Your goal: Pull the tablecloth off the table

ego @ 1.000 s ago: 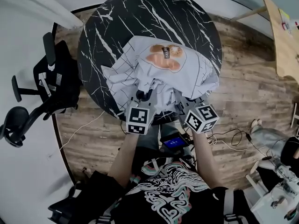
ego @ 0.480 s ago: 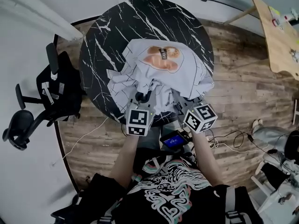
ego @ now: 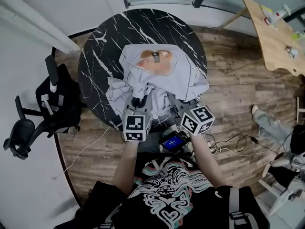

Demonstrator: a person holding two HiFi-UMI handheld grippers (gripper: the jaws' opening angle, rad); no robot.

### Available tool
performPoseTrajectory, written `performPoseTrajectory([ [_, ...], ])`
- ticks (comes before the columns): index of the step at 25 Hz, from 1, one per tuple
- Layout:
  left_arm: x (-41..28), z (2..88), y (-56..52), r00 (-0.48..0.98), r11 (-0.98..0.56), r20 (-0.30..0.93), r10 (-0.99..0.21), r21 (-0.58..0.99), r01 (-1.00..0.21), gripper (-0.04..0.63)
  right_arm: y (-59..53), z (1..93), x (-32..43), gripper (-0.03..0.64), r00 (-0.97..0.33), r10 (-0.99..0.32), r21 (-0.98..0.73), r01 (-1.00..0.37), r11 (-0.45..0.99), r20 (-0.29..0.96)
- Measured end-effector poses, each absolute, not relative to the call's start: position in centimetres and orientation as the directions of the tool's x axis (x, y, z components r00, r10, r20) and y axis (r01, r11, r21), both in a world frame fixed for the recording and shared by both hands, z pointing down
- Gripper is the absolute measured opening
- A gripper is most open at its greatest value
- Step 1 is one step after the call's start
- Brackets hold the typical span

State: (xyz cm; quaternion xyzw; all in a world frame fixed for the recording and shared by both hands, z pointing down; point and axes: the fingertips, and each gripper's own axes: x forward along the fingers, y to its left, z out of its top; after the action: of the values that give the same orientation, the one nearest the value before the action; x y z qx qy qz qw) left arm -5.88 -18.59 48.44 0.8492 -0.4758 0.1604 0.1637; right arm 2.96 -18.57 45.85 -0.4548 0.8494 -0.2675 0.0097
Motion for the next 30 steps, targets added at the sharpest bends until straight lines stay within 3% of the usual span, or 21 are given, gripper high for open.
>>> performPoseTrajectory([
  [30,-4.8,38.1,-19.8,0.510,-0.519,0.252,-0.822,0.033,-0.854,0.072,-18.9,35.5,4.3,0.061,-0.572,-0.819,-0.268,-0.798,0.540,0.053],
])
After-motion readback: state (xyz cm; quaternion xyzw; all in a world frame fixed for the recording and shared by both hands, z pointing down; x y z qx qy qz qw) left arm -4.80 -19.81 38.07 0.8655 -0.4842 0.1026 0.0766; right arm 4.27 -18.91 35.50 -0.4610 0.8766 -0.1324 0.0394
